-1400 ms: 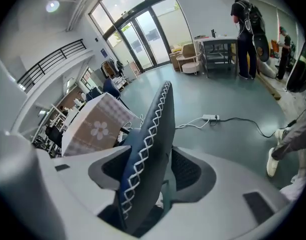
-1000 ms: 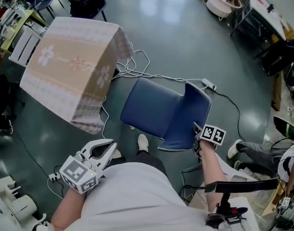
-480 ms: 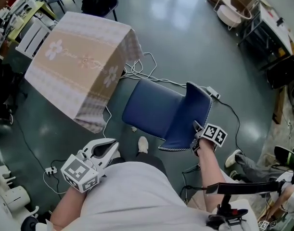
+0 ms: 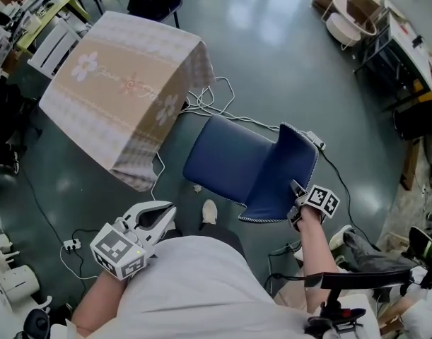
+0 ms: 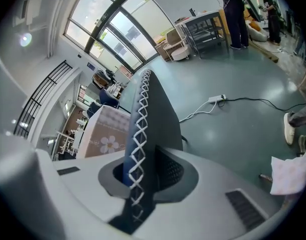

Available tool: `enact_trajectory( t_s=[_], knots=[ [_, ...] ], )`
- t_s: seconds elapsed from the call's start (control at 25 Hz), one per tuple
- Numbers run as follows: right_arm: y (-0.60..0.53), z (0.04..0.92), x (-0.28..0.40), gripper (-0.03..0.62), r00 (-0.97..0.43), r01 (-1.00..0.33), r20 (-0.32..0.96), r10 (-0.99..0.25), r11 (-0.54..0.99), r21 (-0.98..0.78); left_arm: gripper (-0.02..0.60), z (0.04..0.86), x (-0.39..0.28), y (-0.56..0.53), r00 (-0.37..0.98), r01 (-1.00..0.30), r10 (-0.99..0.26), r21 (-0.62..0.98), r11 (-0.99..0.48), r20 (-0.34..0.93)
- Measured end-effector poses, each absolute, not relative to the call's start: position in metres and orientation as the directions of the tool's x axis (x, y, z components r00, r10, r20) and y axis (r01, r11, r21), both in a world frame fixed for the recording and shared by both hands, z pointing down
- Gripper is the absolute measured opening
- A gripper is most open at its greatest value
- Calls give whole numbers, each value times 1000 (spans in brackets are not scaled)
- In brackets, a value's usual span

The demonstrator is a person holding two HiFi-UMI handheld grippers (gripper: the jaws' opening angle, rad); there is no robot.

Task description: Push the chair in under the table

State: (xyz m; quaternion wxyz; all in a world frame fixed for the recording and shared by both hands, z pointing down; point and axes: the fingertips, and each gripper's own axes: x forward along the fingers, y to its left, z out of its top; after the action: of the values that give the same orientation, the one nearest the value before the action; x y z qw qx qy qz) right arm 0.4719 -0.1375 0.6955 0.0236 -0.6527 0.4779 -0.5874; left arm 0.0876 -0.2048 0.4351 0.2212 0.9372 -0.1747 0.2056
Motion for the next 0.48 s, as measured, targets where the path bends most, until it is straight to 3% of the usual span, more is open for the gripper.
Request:
enact_trajectory(
  t_s=[0.48],
  knots=[
    [-156, 698, 449, 72, -179, -554, 714, -677, -530, -642, 11, 430, 90, -210, 857, -408, -231, 334, -849, 460]
  ],
)
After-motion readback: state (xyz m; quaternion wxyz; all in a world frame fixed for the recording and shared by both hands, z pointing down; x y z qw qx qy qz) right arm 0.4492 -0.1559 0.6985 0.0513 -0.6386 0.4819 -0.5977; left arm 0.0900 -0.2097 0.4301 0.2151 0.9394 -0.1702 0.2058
